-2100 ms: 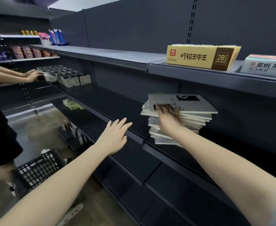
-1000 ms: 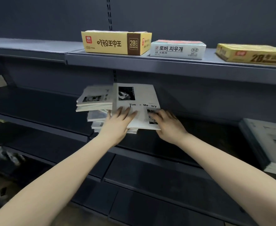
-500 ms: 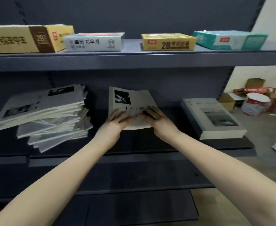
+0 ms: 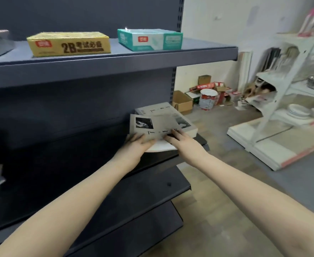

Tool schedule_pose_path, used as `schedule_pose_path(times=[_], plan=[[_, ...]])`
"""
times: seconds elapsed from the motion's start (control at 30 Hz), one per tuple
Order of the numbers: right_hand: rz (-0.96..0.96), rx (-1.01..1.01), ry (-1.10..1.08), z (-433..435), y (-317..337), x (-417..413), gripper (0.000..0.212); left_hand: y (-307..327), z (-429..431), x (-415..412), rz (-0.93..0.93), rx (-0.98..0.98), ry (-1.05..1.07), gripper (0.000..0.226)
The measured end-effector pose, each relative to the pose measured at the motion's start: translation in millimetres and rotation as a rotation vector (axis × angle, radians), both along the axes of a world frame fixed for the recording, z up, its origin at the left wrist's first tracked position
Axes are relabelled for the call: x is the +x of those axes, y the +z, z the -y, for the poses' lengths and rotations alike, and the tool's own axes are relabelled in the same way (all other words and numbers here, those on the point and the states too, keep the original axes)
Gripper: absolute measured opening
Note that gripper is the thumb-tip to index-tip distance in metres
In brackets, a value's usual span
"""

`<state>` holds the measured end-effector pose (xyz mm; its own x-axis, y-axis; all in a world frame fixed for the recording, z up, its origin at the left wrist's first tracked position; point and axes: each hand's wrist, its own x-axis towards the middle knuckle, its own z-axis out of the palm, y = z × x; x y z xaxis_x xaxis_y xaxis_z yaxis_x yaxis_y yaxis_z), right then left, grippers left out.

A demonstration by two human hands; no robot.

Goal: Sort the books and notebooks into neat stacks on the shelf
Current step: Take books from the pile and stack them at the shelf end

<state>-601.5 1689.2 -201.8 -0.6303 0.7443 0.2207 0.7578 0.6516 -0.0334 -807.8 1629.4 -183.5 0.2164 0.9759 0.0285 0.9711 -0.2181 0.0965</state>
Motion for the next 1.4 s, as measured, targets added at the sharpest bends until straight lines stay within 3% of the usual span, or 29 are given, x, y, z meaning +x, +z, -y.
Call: schedule_pose_path(times=[0.1, 0.2, 0.33, 0.5, 0.67, 0.97, 1.4], plan=[[0.153, -0.078, -0.101, -2.1, -13.5, 40.8, 0.060, -4.2, -13.1, 32.7, -0.093, -0.063, -0.061, 0.072], [0.138, -0.160, -0.220, -4.1, -27.1, 75.2, 0.052, -9.5, -19.4, 56.3, -0.127, -0.122, -0.025, 0.069], [0.148, -0.059, -0.226, -7.6, -38.1, 100.2, 0.058, -18.0, -24.9, 71.1, -0.101, -0.115, -0.021, 0.076], [0.148, -0.080, -0.206, -19.7, -38.3, 88.6, 0.053, -25.6, -52.9, 73.1, -0.060, -0.166, -0.008, 0.064], [0.035, -0.162, -0.234, -45.7, -43.9, 69.7, 0.050, -26.1, -69.5, 76.6, -0.072, -0.189, 0.020, 0.088], [-0.011, -0.214, -0.280, -81.7, -51.7, 67.6, 0.050, -31.7, -94.4, 82.2, -0.094, -0.147, 0.085, 0.096], [0.083, -0.204, -0.152, -130.3, -38.7, 63.6, 0.054, -46.4, -120.5, 87.0, 0.086, -0.071, 0.206, 0.073]])
